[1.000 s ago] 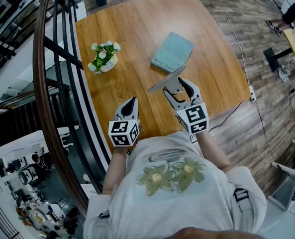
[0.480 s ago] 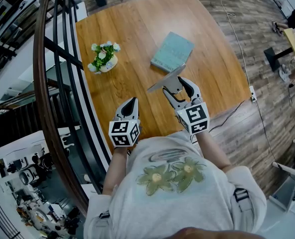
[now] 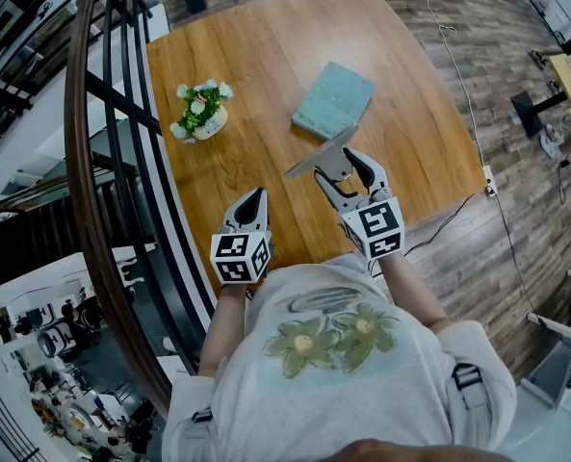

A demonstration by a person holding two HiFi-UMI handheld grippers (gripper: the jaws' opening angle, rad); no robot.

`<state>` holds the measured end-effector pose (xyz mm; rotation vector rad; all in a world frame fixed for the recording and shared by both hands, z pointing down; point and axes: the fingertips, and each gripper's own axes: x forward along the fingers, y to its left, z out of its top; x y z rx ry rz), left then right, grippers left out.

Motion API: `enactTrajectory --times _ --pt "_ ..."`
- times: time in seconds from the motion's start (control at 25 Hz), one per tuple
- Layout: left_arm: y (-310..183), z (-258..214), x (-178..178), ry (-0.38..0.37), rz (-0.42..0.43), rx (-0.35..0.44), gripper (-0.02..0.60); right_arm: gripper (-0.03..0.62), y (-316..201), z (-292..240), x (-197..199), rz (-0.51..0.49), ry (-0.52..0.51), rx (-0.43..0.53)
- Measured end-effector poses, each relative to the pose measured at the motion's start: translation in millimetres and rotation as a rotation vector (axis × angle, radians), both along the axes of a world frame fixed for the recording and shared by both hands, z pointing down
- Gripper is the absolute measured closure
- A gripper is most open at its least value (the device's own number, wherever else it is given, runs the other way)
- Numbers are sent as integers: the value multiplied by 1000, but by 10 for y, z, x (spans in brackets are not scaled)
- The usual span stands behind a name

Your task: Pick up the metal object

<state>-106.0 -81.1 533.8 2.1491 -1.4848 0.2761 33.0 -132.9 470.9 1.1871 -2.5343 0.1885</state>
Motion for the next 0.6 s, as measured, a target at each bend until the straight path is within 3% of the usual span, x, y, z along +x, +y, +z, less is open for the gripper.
enactTrajectory --times 0.6 --pt "2 -9 -6 0 3 2 568 310 14 -39 -51 -18 6 18"
